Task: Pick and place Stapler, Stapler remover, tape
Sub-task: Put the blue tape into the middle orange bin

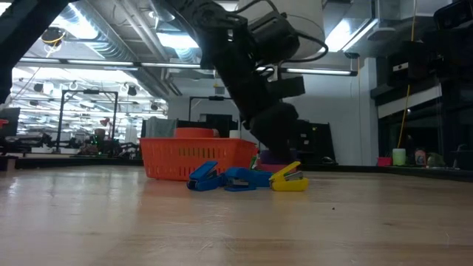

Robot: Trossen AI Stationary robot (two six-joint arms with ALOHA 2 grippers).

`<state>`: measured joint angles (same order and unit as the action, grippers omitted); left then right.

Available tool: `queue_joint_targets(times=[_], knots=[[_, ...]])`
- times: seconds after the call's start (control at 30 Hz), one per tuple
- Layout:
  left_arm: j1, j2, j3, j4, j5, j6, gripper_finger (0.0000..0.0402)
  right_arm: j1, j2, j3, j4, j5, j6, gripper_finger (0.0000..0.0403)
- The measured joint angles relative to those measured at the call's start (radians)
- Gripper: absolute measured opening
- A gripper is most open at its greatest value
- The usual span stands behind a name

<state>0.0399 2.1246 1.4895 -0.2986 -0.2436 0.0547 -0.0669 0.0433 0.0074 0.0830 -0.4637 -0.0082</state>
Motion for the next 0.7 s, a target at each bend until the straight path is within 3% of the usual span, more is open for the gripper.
queue_joint_targets(times=[0.17, 0.37, 0.43, 0.53, 0.57, 0.7], knots=[[-0.002, 0.000, 0.036, 0.001, 0.001, 0.019, 0.0039, 0.000, 0.000, 0.000, 0.000, 0.000, 0.000, 0.0129], [-0.008, -0.001, 0.083, 0.002, 0.014, 0.054, 0.0039, 0.000, 0.000, 0.000, 0.000, 0.000, 0.000, 0.0129], [-0.004, -0.002, 0.089, 0.001, 0.099, 0.039, 0.0042, 0.000, 0.000, 0.000, 0.000, 0.000, 0.000, 0.0129], [0.016, -0.002, 0.091, 0.000, 0.317, -0.004, 0.0042, 0.000, 0.000, 0.000, 0.000, 0.000, 0.000, 0.0129], [0.021, -0.002, 0.090, 0.000, 0.335, -0.012, 0.0040, 0.000, 0.000, 0.000, 0.000, 0.000, 0.000, 0.0129], [0.016, -0.002, 0.088, -0.080, 0.116, 0.003, 0.0038, 0.000, 0.000, 0.000, 0.000, 0.000, 0.000, 0.0129]])
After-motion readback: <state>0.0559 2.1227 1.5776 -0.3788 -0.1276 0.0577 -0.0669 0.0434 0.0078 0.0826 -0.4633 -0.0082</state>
